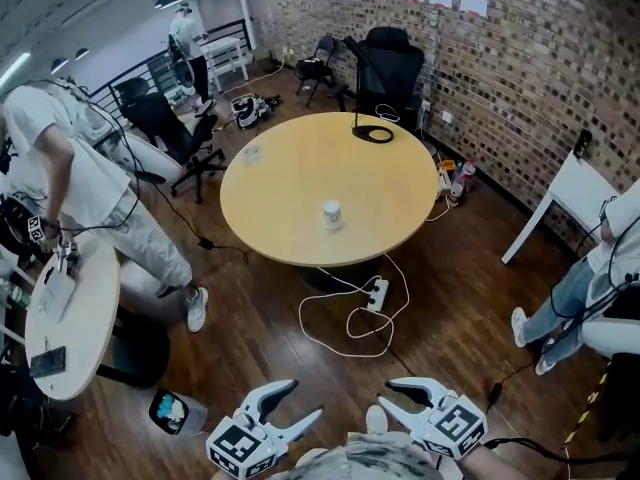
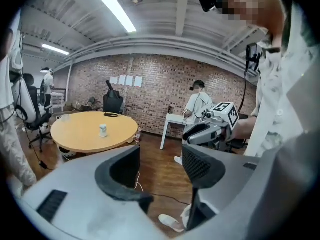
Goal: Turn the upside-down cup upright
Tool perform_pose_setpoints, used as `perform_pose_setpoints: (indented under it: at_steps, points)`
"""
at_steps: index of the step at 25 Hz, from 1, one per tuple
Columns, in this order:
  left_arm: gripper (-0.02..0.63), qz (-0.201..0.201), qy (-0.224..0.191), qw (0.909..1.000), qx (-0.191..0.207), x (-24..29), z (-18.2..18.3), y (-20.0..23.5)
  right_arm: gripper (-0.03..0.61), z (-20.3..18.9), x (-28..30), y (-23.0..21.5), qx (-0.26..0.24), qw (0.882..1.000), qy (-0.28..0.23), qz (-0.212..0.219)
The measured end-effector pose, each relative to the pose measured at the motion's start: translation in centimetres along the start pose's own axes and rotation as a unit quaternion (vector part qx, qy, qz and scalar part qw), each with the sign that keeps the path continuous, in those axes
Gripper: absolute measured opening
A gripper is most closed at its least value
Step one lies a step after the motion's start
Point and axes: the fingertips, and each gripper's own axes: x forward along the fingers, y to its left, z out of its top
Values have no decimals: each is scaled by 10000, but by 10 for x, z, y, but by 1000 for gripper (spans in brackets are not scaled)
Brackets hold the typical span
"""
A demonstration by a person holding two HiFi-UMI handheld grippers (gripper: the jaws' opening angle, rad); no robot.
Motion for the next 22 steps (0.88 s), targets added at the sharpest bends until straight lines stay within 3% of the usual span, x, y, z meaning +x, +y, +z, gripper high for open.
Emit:
perform_pose_setpoints:
  at_steps: [9,15,22]
  points:
    - [270,-517,-55,9983,-245,-121,-78,-42,107,-28,-2,152,7,9978,-231,-621]
    - [268,-676,-186,9974,-188,-150,-78,-68,106,-28,-25,194,-171,9964,-100,-822]
    - [268,-875,-378,9954,-51,-172,-86,-73,105,-26,-7,227,-405,9957,-115,-826]
